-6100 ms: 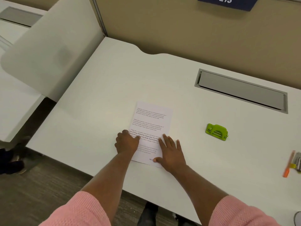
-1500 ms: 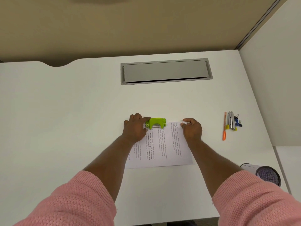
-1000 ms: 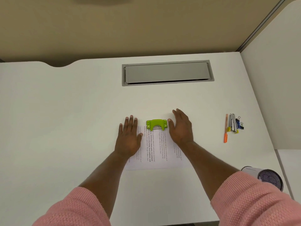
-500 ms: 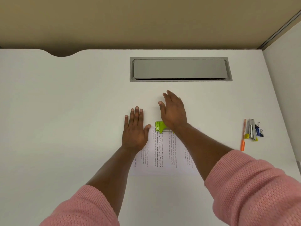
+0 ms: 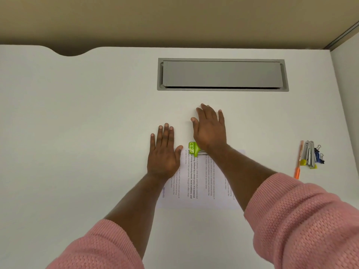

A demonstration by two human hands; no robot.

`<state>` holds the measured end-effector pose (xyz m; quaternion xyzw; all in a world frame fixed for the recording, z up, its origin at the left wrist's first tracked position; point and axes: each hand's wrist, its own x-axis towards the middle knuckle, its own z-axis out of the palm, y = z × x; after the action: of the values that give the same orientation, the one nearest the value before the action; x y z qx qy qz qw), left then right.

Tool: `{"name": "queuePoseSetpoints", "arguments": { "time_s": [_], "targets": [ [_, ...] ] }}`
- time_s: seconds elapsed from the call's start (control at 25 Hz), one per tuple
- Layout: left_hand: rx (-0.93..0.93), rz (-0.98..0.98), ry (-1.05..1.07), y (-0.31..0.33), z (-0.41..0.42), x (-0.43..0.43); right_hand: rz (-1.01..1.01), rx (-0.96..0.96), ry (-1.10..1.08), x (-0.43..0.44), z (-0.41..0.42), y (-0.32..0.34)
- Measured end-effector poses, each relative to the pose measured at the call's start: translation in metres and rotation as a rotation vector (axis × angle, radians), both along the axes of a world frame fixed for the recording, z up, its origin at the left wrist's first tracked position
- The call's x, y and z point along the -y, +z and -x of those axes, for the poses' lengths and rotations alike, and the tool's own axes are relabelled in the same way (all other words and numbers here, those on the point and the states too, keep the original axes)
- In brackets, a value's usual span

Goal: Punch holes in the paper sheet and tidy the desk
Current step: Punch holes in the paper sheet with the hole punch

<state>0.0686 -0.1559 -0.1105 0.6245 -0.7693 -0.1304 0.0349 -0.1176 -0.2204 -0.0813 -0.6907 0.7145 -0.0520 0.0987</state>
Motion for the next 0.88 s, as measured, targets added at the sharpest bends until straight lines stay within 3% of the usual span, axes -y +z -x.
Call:
{"name": "queuePoseSetpoints", "arguments": {
  "time_s": [0.32,0.68,0.76,0.88],
  "targets": [
    [0.0,0.018,0.003,-0.003,0.0,0.001,-0.043,-0.052,0.059,0.007,0.001,-0.004],
    [0.002,-0.054,-0.018,0.014,0.003,0.0,0.042,0.066,0.0,-0.009,0.002,0.018],
    [0.007,-0.085,-0.016,0.019,0.004,-0.001,0.06,0.175,-0.014,-0.014,0.006,0.024],
    [-0.041,-0.116,0.018,0.033,0.006,-0.001,0.15,0.495,-0.127,-0.038,0.028,0.033]
  ]
}}
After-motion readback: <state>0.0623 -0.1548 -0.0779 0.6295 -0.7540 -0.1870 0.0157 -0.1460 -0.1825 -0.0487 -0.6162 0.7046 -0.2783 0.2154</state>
